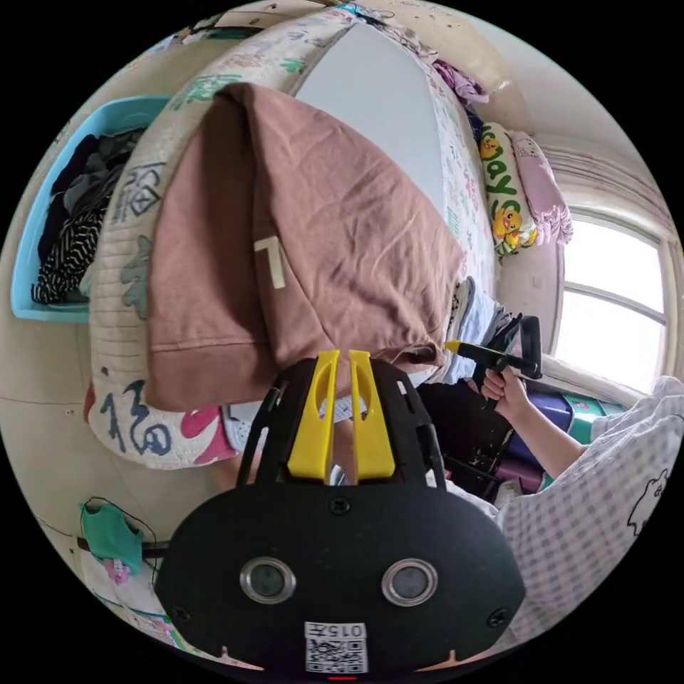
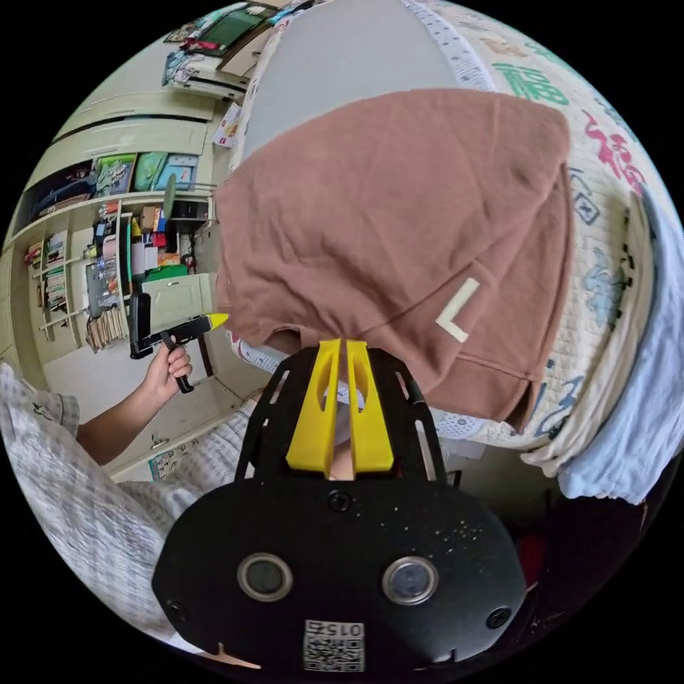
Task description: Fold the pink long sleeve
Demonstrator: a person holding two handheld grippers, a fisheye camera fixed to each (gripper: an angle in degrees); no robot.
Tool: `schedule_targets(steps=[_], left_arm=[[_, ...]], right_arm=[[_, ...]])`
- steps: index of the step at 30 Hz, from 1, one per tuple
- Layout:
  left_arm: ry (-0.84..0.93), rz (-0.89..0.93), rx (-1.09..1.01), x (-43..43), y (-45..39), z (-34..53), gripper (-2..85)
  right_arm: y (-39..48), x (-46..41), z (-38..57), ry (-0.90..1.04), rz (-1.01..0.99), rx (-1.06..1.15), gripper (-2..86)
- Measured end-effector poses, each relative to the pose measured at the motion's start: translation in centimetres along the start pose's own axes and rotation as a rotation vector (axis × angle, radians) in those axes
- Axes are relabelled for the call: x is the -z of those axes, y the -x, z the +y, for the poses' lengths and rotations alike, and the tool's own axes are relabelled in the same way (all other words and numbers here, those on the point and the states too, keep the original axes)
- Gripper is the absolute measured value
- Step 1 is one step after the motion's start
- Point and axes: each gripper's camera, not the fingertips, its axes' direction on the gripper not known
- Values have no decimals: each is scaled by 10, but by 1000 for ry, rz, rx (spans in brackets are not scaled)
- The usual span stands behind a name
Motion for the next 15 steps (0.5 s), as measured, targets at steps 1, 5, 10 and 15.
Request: schedule_targets(steps=[1,5,10,15], left_arm=[[17,3,-2,-8,-2,0,3],[155,-258,34,-52,-11,5,-6],[108,-314,63,-59,-36,13,-8],[-5,-316,77,-55,-73,27,-8]], right_arm=[[2,-8,-2,30,12,5,-2],[-6,-63,7,259,314,-33,-9],[-8,-63,26,240,372,-53,-9],[18,-44,14,44,266,-67,-6]])
